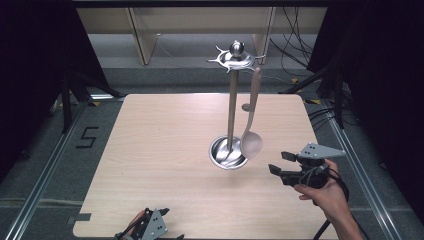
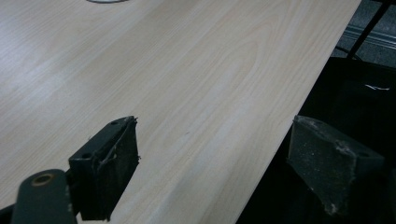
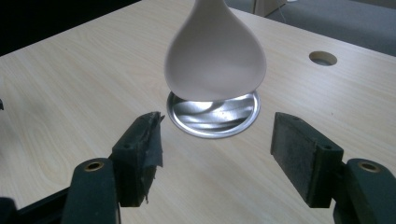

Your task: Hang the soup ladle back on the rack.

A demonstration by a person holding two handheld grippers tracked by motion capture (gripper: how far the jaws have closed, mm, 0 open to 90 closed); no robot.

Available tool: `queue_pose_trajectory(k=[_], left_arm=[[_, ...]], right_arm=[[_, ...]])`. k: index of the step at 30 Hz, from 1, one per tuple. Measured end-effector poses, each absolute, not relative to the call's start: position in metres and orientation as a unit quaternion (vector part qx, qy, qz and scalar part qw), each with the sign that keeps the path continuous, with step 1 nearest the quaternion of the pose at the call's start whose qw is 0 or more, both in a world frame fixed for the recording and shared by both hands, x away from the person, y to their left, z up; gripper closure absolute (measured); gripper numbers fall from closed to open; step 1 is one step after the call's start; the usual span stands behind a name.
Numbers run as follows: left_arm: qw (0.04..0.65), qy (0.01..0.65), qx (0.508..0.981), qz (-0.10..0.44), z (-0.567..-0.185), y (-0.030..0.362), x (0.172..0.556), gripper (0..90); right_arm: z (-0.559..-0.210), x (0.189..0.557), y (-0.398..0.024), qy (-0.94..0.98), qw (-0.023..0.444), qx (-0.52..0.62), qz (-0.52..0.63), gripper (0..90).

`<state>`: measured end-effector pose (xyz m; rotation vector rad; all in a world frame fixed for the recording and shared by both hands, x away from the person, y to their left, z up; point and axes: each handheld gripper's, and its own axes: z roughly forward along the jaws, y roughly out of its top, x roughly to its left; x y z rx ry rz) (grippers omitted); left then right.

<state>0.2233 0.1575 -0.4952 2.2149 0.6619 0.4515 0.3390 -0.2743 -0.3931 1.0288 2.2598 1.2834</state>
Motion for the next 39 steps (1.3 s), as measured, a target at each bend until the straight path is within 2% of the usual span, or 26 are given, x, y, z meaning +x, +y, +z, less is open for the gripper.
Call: queue_pose_trajectory(k=[39], left_arm=[[0.39,0.259,0.866,0.174,-0.495,0.158,0.223,15.3]], right_arm=[[-0.432,0.32,-0.279,0.815,0.141,0.376,0.418,32.3]])
